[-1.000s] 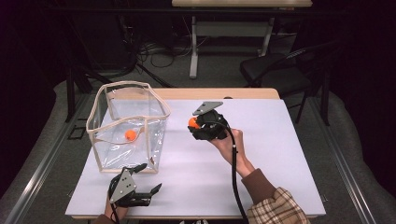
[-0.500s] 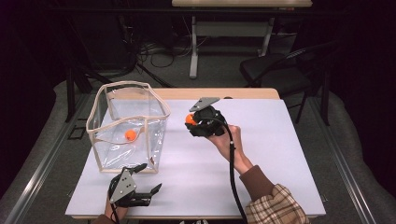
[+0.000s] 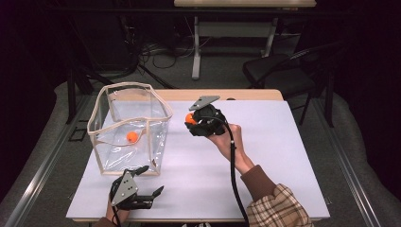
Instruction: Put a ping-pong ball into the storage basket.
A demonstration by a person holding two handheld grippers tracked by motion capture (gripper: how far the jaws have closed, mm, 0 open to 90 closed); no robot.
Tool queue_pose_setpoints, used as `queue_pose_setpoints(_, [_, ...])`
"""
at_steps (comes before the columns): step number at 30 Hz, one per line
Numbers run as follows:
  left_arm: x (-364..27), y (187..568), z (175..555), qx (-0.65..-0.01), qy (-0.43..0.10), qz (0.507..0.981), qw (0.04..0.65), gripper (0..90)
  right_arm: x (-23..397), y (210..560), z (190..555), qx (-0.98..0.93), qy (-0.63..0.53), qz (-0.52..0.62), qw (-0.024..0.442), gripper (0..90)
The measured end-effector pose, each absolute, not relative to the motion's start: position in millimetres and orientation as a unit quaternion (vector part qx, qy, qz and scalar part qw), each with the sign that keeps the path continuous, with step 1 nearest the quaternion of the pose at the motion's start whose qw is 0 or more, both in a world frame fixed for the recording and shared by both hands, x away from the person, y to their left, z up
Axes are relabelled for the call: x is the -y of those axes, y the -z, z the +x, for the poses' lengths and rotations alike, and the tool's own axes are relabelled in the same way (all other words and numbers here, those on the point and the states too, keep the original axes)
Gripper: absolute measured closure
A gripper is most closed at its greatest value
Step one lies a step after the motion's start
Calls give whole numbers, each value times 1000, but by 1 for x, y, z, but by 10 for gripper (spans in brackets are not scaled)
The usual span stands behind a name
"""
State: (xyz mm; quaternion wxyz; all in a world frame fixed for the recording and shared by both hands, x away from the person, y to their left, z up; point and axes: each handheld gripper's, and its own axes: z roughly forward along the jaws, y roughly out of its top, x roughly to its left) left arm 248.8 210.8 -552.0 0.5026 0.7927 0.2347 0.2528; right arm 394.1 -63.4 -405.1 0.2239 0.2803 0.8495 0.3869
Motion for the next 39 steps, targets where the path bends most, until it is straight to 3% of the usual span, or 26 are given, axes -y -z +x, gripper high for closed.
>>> queue_pose_setpoints(39, [-211,552,249,-235,-251,792,505,159,35,375,408,-850,-394,267,225,507])
